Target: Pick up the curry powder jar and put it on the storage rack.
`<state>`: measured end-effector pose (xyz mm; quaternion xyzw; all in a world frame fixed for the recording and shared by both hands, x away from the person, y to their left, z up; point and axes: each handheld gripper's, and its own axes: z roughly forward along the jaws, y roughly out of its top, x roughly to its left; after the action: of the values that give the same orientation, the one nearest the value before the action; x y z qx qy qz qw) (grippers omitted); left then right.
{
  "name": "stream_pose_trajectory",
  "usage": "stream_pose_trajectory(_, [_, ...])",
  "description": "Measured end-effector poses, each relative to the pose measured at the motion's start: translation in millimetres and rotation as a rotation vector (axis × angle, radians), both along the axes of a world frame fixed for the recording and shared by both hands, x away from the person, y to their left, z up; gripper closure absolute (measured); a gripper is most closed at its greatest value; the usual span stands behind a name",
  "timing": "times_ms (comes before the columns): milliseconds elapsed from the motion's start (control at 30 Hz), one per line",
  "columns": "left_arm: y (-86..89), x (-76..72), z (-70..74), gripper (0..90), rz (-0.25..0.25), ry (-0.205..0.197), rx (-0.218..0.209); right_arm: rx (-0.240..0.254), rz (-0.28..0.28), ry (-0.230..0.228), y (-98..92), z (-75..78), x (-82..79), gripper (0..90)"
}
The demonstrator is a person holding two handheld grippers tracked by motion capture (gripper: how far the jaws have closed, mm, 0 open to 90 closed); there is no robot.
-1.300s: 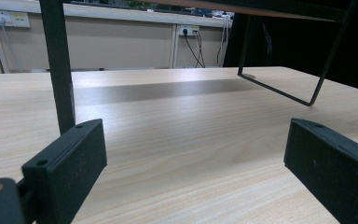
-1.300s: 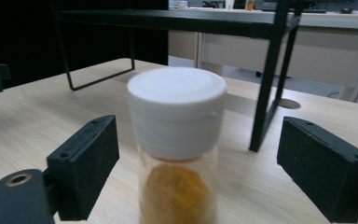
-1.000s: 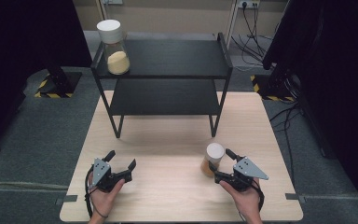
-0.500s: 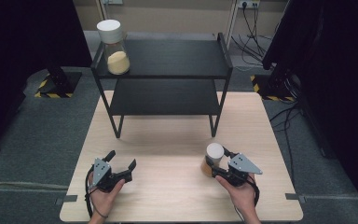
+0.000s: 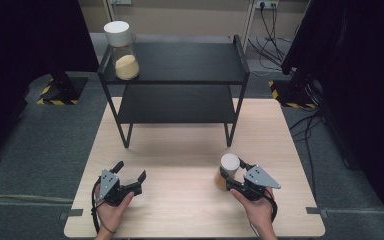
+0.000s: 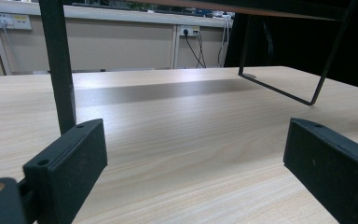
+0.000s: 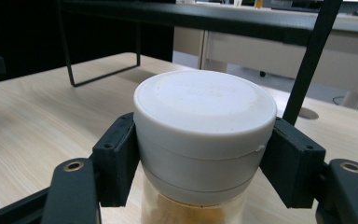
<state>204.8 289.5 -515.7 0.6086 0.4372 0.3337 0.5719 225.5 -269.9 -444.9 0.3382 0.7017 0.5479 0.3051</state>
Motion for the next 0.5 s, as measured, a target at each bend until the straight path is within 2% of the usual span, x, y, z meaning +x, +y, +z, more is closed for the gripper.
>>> stream_pose_trajectory(233, [0.2,0.1,0.0,5.7,0.0,0.002,-0.003,0.021,-0.002,-0.05,4.6,13.3,-5.0,34.1])
stream_pose_trajectory(500, [1.6,0.6,-0.2,5.7,-0.001,0.005,-0.013,0.07,-0.017,-0.134,10.4,38.5,-3.4,34.1])
